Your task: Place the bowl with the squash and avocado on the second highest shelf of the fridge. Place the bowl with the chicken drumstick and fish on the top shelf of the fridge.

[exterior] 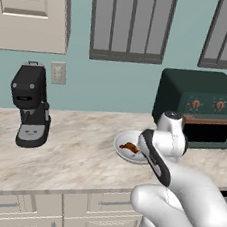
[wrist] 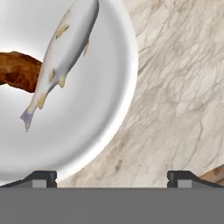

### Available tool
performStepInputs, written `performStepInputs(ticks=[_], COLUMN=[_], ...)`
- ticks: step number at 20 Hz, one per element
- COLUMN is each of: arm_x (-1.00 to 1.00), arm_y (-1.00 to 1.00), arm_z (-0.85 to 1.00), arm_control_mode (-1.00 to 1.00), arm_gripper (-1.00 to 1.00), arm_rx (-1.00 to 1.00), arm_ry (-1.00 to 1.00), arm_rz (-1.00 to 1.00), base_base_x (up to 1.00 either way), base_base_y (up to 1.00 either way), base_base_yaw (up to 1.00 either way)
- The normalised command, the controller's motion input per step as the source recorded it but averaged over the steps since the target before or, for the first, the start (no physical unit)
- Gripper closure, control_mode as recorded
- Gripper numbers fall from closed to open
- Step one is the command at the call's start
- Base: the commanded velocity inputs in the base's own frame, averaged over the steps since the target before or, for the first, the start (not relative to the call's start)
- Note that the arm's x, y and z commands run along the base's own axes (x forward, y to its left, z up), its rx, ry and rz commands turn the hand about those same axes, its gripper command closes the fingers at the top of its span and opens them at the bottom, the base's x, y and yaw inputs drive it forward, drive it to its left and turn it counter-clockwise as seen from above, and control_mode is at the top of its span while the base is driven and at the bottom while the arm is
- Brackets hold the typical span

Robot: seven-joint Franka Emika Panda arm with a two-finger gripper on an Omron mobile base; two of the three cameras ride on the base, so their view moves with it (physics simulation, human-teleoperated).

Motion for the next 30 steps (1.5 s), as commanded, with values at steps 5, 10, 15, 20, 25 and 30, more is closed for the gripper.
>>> performStepInputs(ticks=[5, 10, 15, 20, 25, 30], arm_x=[0.37, 0.48, 0.31, 0.30, 0.05, 0.00], arm_y=[0.00, 0.00, 0.00, 0.00, 0.00, 0.00], arm_z=[-0.26, -0.14, -0.26, -0.24, -0.16, 0.00], arm_control_mode=[-1.00, -1.00, -1.00, -1.00, -1.00, -1.00], arm_gripper=[-1.00, -1.00, -1.00, -1.00, 1.00, 1.00], arm_rx=[0.00, 0.00, 0.00, 0.00, 0.00, 0.00], arm_ry=[0.00, 0.00, 0.00, 0.00, 0.00, 0.00], arm_rz=[-0.04, -0.05, -0.02, 0.00, 0.00, 0.00], base_base_x=[0.00, 0.00, 0.00, 0.00, 0.00, 0.00], base_base_y=[0.00, 0.00, 0.00, 0.00, 0.00, 0.00], base_base_yaw=[0.00, 0.00, 0.00, 0.00, 0.00, 0.00])
